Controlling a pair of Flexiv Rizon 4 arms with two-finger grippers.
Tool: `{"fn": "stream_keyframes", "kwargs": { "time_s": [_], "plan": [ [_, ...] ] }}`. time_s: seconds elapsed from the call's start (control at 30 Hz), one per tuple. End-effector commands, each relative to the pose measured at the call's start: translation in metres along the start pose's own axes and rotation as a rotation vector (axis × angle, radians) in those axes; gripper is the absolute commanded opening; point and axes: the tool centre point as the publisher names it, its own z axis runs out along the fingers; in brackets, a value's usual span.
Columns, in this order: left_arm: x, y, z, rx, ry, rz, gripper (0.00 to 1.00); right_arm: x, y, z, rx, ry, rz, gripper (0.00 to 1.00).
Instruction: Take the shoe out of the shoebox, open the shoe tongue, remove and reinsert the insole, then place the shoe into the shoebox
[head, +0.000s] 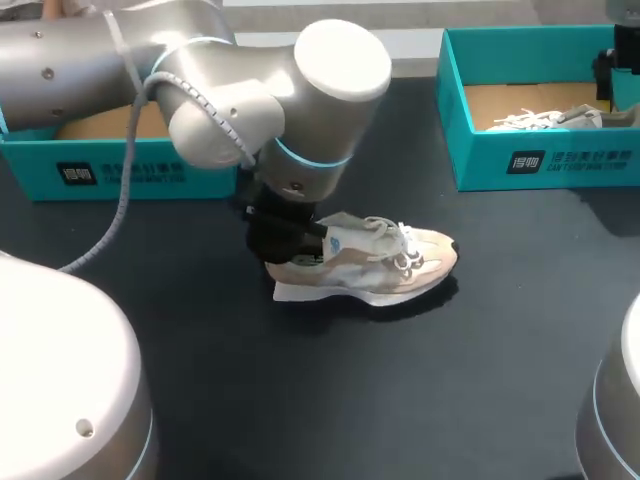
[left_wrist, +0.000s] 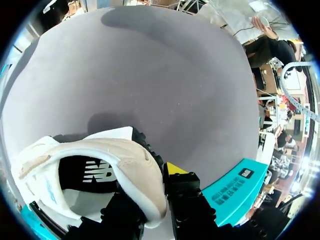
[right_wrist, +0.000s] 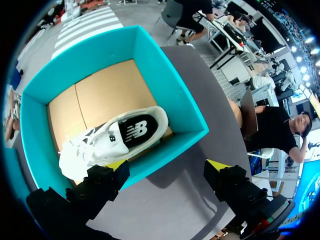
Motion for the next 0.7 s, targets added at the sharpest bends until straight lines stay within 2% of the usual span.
{"fn": "stream_keyframes", "kwargs": {
  "time_s": [0.03, 0.23, 0.63, 0.67, 0.7],
  "plan": [
    [-0.010, -0.004, 0.012, 0.000, 0.022, 0.005, 0.00, 0.000, -0.001, 0.000, -0.002, 0.002, 0.001, 1.00],
    [-0.016, -0.017, 0.028, 0.006, 0.048, 0.025, 0.00, 0.000, -0.001, 0.000, -0.002, 0.002, 0.001, 1.00],
    [-0.018, -0.023, 0.043, 0.050, 0.082, 0.033, 0.00, 0.000, -0.001, 0.000, -0.002, 0.002, 0.001, 1.00],
    [-0.018, -0.024, 0.043, 0.054, 0.083, 0.037, 0.19, 0.000, -0.001, 0.000, -0.002, 0.002, 0.001, 1.00],
    [-0.017, -0.024, 0.043, 0.057, 0.080, 0.044, 0.63, 0.000, -0.001, 0.000, -0.002, 0.002, 0.001, 1.00]
  ]
}}
